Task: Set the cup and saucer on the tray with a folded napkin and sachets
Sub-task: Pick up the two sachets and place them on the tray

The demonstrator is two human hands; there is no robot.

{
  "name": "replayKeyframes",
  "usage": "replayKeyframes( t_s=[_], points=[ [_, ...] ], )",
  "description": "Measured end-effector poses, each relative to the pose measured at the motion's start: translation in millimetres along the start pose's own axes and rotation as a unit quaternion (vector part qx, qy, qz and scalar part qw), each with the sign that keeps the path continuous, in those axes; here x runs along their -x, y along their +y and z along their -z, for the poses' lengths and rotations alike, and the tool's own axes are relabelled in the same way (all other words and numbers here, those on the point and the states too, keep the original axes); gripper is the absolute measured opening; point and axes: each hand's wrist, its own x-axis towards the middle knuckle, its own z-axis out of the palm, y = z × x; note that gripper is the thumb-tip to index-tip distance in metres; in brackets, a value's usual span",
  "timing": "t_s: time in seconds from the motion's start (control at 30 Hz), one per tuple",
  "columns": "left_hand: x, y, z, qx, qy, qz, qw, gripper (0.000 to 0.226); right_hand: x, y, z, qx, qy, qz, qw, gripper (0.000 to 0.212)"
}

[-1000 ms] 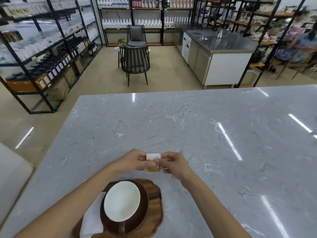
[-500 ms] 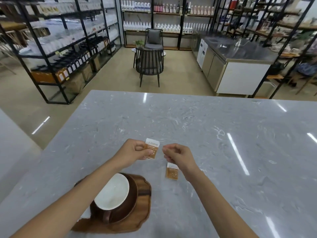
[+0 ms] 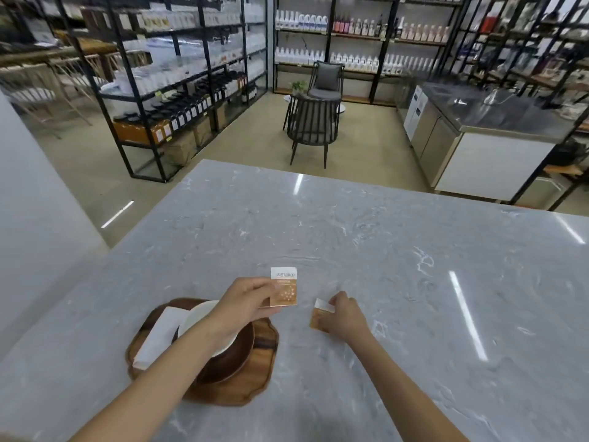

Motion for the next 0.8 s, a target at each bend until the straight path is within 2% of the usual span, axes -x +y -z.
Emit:
replayKeyframes(
  t_s=[0.1,0.2,0.37,0.53,0.6,0.8],
  points=[
    [9,-6,1,0.015,-0.001,0.013,1.000,0.024,5,1,-2,-0.047,0.020,0.032,0.998,0.037],
    [19,-11,2,0.014,-0.006,0.010,1.000,0.024,21,4,1,-0.180,0.025,0.058,0.982,0.024],
    [35,-21,-2,-0.013,0.011,-0.025,1.000,0.022,65,11,23,-0.406,-0.029,0.097,0.908,0.022],
    [46,-32,-14,-0.006,0.016,-0.039,0.999,0.020,97,6,40,-0.511,-0.101,0.112,0.846,0.019],
    [50,-37,-19,0.002,0.012,-0.041,0.999,0.020,105,2,38,-0.512,-0.115,0.116,0.843,0.021],
    [69,-51,-28,0.004,0.007,-0.048,0.999,0.020,119,-5,24,-0.466,-0.113,0.112,0.870,0.026]
  ],
)
